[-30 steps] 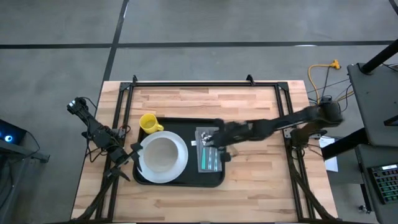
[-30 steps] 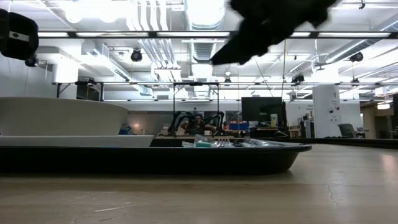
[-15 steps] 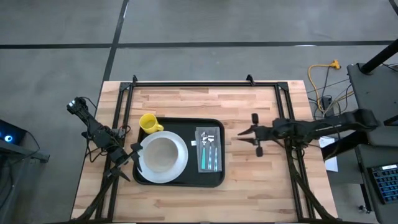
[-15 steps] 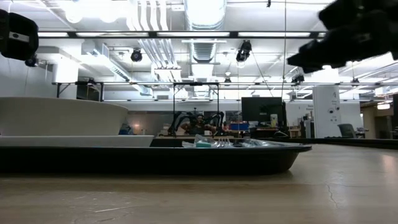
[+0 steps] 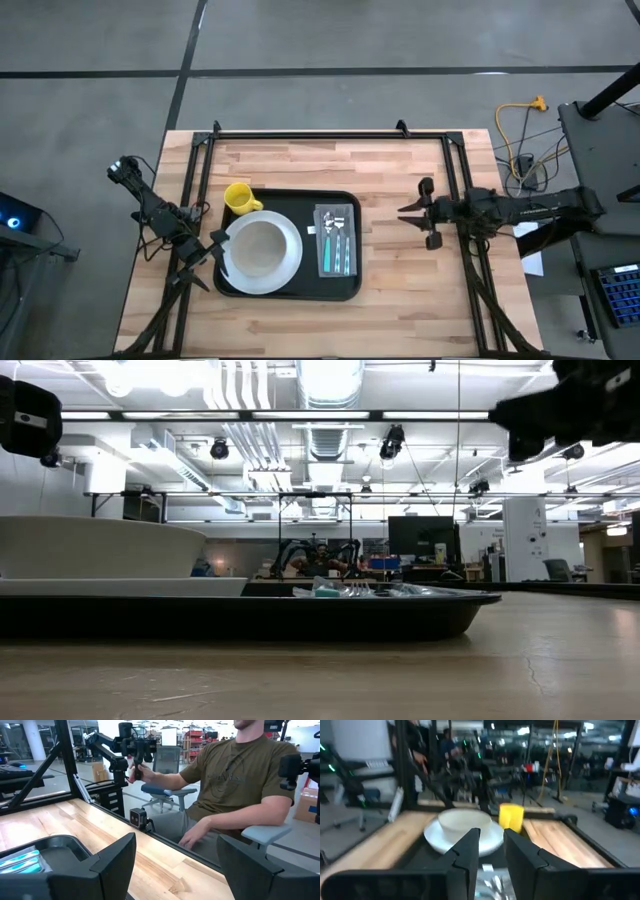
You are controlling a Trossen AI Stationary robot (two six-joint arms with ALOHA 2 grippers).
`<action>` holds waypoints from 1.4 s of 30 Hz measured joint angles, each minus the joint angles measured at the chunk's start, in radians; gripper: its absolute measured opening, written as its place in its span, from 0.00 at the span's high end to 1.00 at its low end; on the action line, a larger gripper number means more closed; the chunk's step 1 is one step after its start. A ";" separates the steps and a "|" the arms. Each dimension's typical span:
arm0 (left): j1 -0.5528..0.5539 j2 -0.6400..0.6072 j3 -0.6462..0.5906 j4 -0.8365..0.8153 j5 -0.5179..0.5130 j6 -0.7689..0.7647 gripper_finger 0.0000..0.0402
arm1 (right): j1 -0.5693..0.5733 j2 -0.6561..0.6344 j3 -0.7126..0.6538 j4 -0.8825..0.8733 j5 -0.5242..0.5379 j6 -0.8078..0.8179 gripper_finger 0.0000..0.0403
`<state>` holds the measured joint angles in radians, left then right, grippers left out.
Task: Set up tray
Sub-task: Return to Home Position
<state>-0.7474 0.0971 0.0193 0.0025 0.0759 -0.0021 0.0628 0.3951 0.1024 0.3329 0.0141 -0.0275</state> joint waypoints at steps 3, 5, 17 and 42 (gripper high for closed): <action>0.000 0.000 0.000 0.001 -0.001 0.000 0.37 | 0.000 -0.070 0.000 -0.001 -0.022 0.009 0.79; 0.000 0.000 0.000 0.001 -0.001 0.000 0.37 | 0.000 -0.116 0.000 -0.006 -0.034 0.013 0.79; 0.000 0.000 0.000 0.001 -0.001 0.000 0.37 | 0.000 -0.377 -0.094 -0.010 -0.048 0.002 0.82; 0.000 0.000 0.000 0.001 -0.001 0.000 0.37 | 0.000 -0.388 -0.093 -0.283 -0.037 -0.214 0.80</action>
<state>-0.7471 0.0967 0.0189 0.0032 0.0746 -0.0021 0.0628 0.0076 0.0090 0.0501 -0.0231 -0.2417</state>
